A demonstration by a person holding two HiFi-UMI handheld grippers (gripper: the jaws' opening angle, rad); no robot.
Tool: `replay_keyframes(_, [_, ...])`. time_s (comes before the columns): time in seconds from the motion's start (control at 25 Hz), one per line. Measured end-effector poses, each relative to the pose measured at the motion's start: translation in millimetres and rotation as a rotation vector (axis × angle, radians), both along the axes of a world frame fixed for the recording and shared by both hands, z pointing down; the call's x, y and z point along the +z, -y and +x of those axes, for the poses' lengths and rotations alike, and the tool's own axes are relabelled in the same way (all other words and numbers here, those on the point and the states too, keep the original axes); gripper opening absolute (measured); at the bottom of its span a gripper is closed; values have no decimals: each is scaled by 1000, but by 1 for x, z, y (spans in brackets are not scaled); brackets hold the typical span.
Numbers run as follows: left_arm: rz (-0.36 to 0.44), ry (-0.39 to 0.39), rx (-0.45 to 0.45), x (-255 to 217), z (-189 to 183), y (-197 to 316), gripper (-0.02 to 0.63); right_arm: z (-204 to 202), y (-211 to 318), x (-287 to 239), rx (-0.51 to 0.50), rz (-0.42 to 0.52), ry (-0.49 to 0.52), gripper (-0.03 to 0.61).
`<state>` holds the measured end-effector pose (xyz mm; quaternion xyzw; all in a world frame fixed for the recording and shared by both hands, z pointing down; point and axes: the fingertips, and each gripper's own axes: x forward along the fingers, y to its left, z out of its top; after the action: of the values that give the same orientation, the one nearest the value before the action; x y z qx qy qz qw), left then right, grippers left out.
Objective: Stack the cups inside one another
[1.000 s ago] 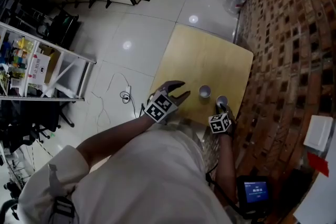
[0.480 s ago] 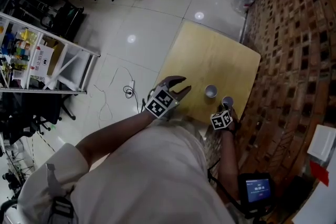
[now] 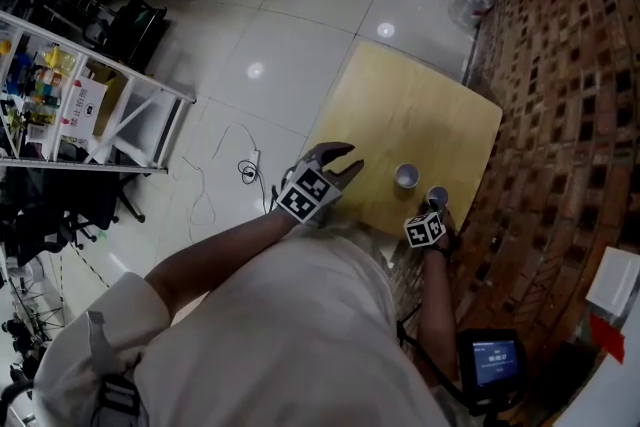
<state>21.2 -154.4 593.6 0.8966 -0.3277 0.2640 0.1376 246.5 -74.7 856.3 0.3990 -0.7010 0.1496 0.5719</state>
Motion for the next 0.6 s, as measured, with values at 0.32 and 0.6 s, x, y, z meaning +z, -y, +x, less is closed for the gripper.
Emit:
replay_keyframes(0.32, [-7, -4, -26, 1, -9, 2, 144, 1, -5, 6, 10, -7, -14, 23])
replay_keyframes(0.6, [-4, -10, -24, -2, -10, 2, 143, 4, -6, -2, 33, -2, -4, 21])
